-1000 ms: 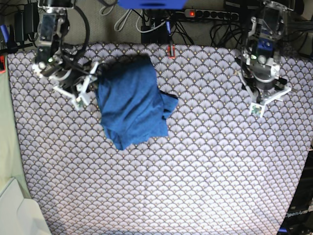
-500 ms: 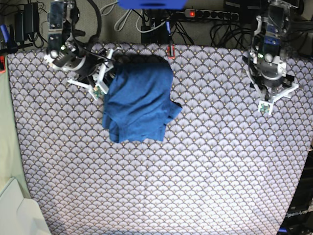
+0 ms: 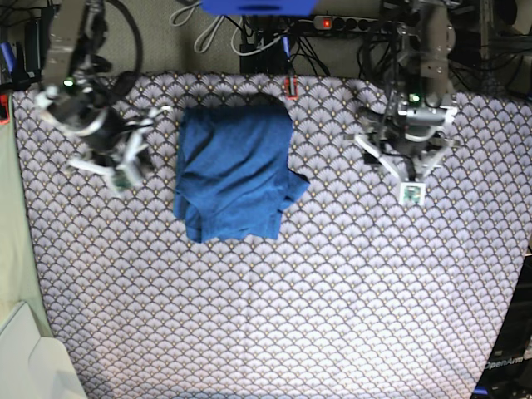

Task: Fold the T-shirt properly
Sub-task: 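Withdraw the left gripper and position both grippers beside the bundle, then push the bundle's side edge inward with the left gripper to square it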

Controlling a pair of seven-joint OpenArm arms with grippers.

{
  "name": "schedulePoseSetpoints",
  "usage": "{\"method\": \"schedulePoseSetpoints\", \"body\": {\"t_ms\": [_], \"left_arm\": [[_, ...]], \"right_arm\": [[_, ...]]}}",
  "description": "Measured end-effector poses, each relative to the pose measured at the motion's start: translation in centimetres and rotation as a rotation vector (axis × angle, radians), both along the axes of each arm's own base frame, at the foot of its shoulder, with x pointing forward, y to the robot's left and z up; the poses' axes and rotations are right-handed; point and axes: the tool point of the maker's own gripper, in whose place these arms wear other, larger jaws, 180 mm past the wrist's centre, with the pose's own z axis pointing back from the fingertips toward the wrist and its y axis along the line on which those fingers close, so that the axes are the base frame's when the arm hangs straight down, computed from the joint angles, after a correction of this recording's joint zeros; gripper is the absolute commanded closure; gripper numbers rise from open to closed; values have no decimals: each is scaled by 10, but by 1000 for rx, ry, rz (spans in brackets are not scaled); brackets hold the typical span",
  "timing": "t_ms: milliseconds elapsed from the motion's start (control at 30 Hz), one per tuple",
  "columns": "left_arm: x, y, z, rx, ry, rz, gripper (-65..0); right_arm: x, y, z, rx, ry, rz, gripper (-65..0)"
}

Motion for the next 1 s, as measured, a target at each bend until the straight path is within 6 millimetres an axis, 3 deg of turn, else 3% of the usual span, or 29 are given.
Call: {"method": "schedulePoseSetpoints", "body": {"t_ms": [67,200,333,433,567,633,800,933,1000], "left_arm": [[4,-20,2,-109,-9,-5,-357],[9,-51,8,-288,-25,-20,-504],[15,-65,10,-373,-21,-35,-502],[29,-72,9,-408,-31,-29,-419],[37,-84,-10,-449,31,-3,-93],[43,-88,-15,-462,43,3,0],[51,-94,-27,-505,85,101,0],[59,-87,-34,-498,59,203,-2],[63,-96,-37,-487,61,181,-2]], "right_arm": [[6,15,-1,15,8,35,0],[11,34,-5,9,28,95,0],[10,42,-6,14,34,120,0],[12,41,-19,22,68,116,0],[11,33,-37,15,122,105,0],[9,27,-41,-3,137,103,0],[13,26,-39,-2,127,102,0],[12,26,-39,-3,129,102,0],[12,26,-39,-3,129,102,0]]}}
